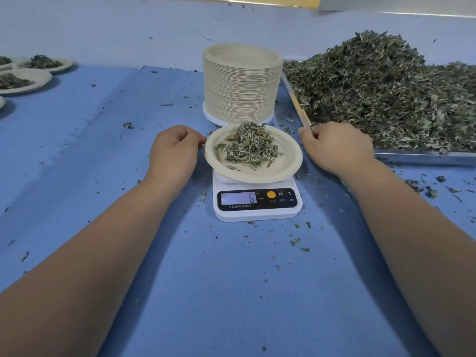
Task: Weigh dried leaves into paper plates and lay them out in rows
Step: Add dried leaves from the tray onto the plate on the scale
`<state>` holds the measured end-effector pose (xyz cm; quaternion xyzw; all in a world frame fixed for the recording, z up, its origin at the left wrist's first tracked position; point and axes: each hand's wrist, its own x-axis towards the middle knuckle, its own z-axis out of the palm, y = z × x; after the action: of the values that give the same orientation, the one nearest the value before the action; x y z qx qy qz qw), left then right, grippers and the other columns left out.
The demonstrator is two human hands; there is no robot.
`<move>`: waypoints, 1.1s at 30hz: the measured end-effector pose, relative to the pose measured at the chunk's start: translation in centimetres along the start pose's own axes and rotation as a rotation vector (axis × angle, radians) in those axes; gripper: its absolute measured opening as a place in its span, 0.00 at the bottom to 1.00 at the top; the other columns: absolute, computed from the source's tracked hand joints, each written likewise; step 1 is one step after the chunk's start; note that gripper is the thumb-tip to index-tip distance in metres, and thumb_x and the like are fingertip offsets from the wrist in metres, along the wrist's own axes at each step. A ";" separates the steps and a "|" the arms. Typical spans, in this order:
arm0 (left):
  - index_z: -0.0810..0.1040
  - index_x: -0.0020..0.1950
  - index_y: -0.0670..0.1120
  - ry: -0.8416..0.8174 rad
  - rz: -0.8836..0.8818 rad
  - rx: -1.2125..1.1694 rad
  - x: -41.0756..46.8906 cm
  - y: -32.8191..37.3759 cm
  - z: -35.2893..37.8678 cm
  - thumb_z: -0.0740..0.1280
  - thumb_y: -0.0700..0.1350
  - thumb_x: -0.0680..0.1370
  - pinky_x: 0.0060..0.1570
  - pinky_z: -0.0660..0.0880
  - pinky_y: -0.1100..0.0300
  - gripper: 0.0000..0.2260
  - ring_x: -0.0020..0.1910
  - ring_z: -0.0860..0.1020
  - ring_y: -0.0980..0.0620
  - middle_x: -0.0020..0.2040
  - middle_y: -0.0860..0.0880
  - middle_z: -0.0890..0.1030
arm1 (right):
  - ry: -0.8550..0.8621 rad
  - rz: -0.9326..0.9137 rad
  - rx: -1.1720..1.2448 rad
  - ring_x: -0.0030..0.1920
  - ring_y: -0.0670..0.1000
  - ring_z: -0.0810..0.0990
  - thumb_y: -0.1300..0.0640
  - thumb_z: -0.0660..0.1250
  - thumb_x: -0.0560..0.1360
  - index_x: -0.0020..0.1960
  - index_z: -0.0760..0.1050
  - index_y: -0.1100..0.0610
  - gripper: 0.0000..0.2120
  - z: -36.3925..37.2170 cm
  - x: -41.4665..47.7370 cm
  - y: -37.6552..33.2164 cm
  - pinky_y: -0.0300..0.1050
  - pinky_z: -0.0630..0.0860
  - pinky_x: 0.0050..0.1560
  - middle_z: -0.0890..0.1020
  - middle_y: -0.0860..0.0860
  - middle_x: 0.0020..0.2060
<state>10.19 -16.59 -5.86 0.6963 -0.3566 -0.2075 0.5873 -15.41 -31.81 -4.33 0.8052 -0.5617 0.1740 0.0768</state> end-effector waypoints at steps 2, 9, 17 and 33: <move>0.86 0.39 0.52 -0.005 -0.001 -0.006 0.0 0.0 0.0 0.63 0.46 0.73 0.57 0.81 0.42 0.12 0.50 0.83 0.50 0.43 0.52 0.86 | 0.013 -0.016 -0.005 0.30 0.54 0.72 0.35 0.51 0.81 0.35 0.74 0.58 0.31 0.2 -0.1 0.1 0.40 0.59 0.31 0.77 0.54 0.31; 0.86 0.39 0.52 0.003 0.002 -0.022 0.2 -0.1 0.0 0.63 0.46 0.73 0.57 0.81 0.42 0.12 0.50 0.84 0.51 0.43 0.54 0.86 | 0.234 0.117 0.286 0.28 0.56 0.73 0.34 0.54 0.77 0.30 0.71 0.59 0.31 -1.3 0.3 1.5 0.41 0.63 0.30 0.73 0.52 0.23; 0.84 0.43 0.42 -0.015 0.031 0.001 0.1 -0.1 0.1 0.63 0.47 0.70 0.57 0.81 0.41 0.13 0.49 0.83 0.50 0.42 0.56 0.86 | -0.176 0.239 -0.022 0.47 0.60 0.74 0.25 0.38 0.75 0.48 0.75 0.57 0.41 -1.8 0.6 3.9 0.60 0.70 0.55 0.76 0.58 0.44; 0.85 0.42 0.44 -0.024 0.023 0.024 0.0 -0.1 0.1 0.62 0.46 0.70 0.57 0.80 0.40 0.12 0.51 0.83 0.46 0.44 0.54 0.86 | -0.310 -0.023 -0.060 0.52 0.61 0.78 0.26 0.36 0.77 0.52 0.76 0.55 0.41 -2.1 -0.6 1.0 0.57 0.75 0.52 0.80 0.58 0.49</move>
<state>10.13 -16.65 -5.94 0.6967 -0.3743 -0.2047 0.5767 -16.95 -30.94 -2.70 0.8260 -0.5627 0.0299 0.0153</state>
